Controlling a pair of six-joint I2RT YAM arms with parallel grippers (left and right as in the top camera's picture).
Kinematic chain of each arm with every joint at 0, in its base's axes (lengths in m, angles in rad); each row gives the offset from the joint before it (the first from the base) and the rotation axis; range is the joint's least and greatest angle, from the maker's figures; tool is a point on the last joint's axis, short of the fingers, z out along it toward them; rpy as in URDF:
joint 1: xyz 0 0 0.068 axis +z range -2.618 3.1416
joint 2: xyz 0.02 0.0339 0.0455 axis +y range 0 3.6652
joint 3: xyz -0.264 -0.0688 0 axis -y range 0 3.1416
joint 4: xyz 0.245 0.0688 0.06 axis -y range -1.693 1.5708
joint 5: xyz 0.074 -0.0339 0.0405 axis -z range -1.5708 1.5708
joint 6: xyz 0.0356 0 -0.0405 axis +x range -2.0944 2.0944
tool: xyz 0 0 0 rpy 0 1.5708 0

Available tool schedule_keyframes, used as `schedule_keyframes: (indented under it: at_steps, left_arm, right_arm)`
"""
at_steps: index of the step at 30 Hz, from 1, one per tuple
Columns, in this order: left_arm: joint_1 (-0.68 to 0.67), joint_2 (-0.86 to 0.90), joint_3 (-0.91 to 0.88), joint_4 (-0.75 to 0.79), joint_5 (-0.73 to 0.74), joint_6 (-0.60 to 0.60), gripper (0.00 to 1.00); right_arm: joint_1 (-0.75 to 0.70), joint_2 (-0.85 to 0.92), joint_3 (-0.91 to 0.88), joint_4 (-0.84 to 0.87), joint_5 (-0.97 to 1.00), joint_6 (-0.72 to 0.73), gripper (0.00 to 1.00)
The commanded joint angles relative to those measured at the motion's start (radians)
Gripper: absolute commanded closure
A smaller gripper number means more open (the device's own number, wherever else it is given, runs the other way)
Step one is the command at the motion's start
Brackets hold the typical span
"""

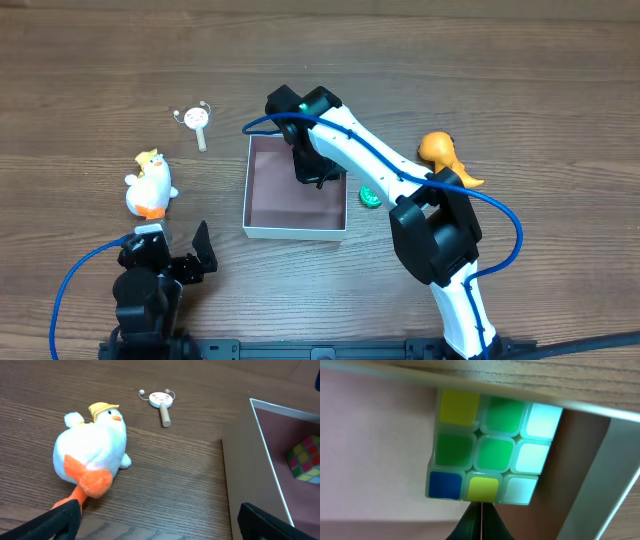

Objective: Pack container
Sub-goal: 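Lower the cube into the box and open the right gripper, then raise the right gripper out of the box and move right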

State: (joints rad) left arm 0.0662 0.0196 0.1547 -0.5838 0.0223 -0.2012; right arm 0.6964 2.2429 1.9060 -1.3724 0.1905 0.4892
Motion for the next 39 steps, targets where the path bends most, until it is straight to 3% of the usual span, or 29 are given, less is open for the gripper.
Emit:
schedule_keyframes:
  at_steps: [1, 29, 36, 39]
  left_arm:
    - [0.007, 0.002, -0.003, 0.002, -0.004, 0.022, 0.00]
    - [0.007, 0.002, -0.003, 0.002, -0.004, 0.022, 0.00]
    - [0.007, 0.002, -0.003, 0.002, -0.004, 0.022, 0.00]
    - [0.007, 0.002, -0.003, 0.002, -0.004, 0.022, 0.00]
  right_arm:
    - [0.003, -0.010, -0.003, 0.011, 0.024, -0.026, 0.96]
    - [0.003, -0.010, 0.010, -0.012, 0.065, -0.056, 0.92]
    - [0.003, -0.041, 0.208, -0.105, 0.025, -0.066, 0.93]
    - [0.003, -0.066, 0.401, -0.219, 0.029, -0.102, 0.81]
